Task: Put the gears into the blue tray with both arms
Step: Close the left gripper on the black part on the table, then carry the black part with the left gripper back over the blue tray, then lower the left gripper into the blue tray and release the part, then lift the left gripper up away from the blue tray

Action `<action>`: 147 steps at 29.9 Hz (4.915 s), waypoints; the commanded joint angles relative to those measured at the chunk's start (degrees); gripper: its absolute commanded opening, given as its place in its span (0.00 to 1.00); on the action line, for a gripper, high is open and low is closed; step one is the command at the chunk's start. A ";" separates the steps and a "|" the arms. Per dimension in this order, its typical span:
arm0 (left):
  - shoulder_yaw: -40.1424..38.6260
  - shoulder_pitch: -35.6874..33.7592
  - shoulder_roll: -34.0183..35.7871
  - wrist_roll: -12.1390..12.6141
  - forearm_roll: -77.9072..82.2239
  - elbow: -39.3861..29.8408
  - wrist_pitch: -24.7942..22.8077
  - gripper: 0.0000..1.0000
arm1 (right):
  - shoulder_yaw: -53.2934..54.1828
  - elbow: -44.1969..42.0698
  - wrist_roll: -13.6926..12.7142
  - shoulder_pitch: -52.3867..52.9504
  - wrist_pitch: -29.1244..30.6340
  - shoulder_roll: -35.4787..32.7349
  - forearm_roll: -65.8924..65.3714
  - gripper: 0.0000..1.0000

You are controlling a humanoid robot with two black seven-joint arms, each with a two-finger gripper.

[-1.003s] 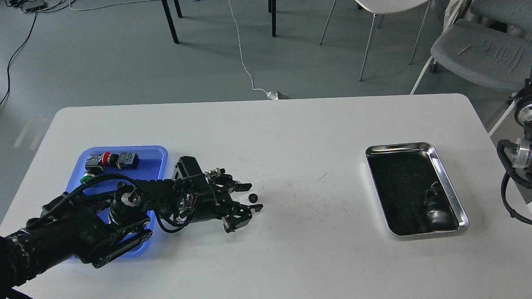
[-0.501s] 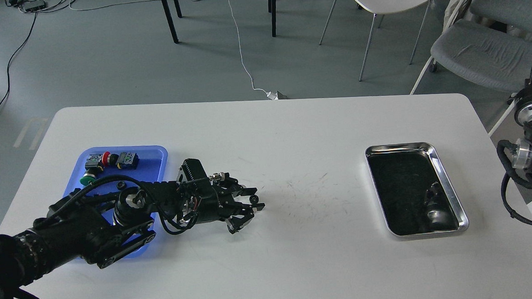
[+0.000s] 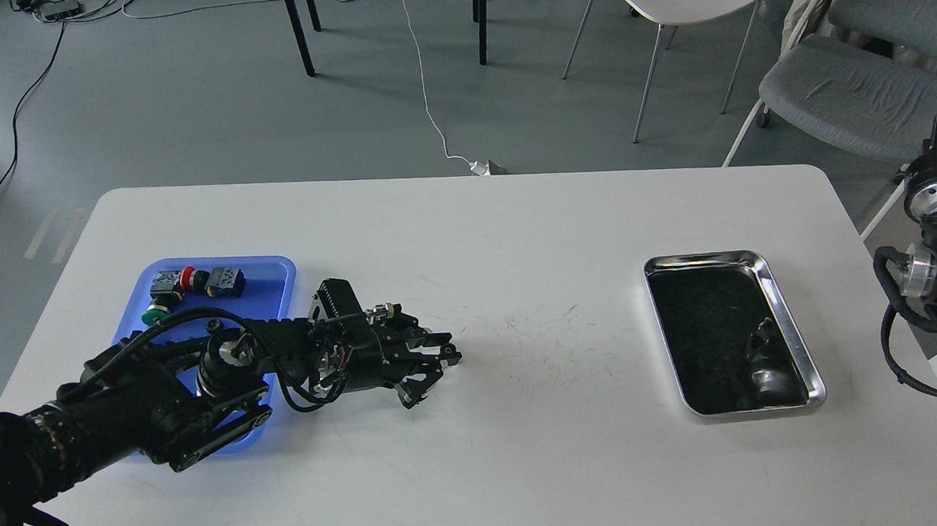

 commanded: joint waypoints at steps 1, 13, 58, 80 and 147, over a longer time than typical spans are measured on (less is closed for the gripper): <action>0.00 0.20 0.08 0.00 0.12 0.00 -0.01 0.22 | -0.08 0.07 0.00 0.00 -0.02 0.04 0.00 0.95; -0.27 0.20 2.89 0.00 0.65 -0.88 0.43 0.11 | -0.25 -0.02 0.00 0.00 -0.02 0.30 0.00 0.95; -1.59 9.95 33.22 0.00 -1.20 -7.38 10.19 0.09 | -0.61 -0.11 0.00 -1.41 0.33 0.13 -0.44 0.95; -1.41 10.83 32.34 0.00 -1.55 -3.87 12.47 0.12 | -0.78 -0.11 0.00 -2.29 -0.02 0.57 -0.70 0.95; -8.52 -8.42 20.48 0.00 -88.63 3.69 2.01 0.98 | 1.76 27.66 0.00 3.78 7.27 -11.39 6.84 0.99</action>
